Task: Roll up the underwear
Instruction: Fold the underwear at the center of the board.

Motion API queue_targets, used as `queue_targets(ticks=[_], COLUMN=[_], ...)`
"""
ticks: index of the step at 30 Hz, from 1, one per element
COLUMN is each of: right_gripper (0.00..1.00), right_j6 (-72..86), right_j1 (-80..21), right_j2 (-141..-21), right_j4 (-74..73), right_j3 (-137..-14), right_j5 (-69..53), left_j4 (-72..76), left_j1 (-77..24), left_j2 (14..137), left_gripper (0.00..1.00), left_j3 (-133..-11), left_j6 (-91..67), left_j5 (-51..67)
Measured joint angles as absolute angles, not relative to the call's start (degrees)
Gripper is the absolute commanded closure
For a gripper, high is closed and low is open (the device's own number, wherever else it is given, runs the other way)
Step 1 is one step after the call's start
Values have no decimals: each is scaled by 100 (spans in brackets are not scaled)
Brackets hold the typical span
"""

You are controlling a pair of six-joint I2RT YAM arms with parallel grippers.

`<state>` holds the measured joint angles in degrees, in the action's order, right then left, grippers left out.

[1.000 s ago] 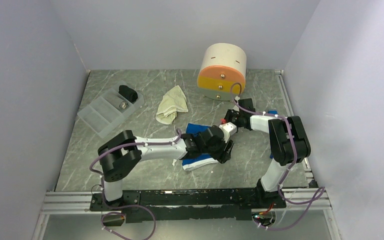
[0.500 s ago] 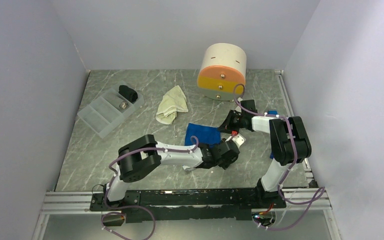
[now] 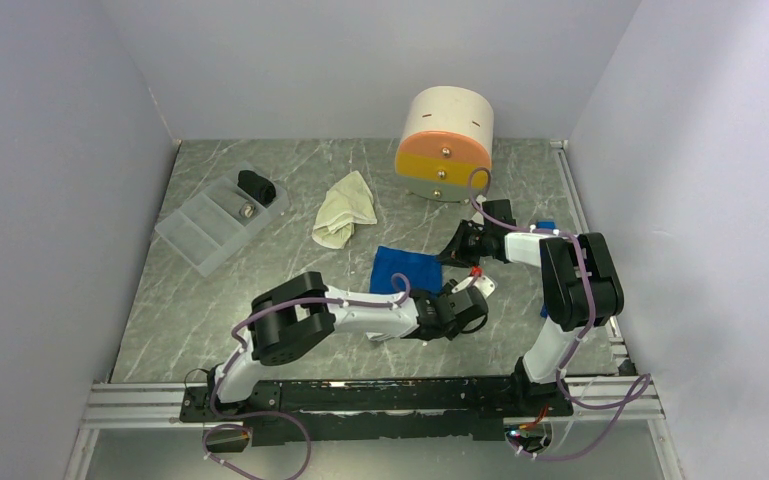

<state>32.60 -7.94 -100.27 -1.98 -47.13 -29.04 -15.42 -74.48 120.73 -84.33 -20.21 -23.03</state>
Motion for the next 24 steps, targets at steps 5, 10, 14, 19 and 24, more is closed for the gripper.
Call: queue_targets(ticks=[5, 10, 14, 19, 24], right_gripper=[98, 98, 98, 98, 98], right_j6=[3247, 3201, 3197, 3194, 3194], right_j1=[-794, -790, -790, -788, -784], right_j2=[-10027, -10027, -10027, -10027, -10027], right_j4=[-242, -340, -342, -346, -346], right_j3=[-4731, -4775, -4775, -4775, -4775], right_j5=[-2897, -2880, -2882, -2891, -2910], left_j4=[-1800, -1883, -1898, -1850, -1828], left_j1=[-7520, -7531, -7531, -7537, -7546], left_j2=[12073, 12075, 12127, 12274, 12311], left_gripper=[51, 55, 64, 78, 88], left_j3=[-8519, -8554, -8580, -8739, -8766], left_j6=[-2047, -2064, -2069, -2064, -2047], left_j5=[-2351, -2383, -2388, -2425, -2499])
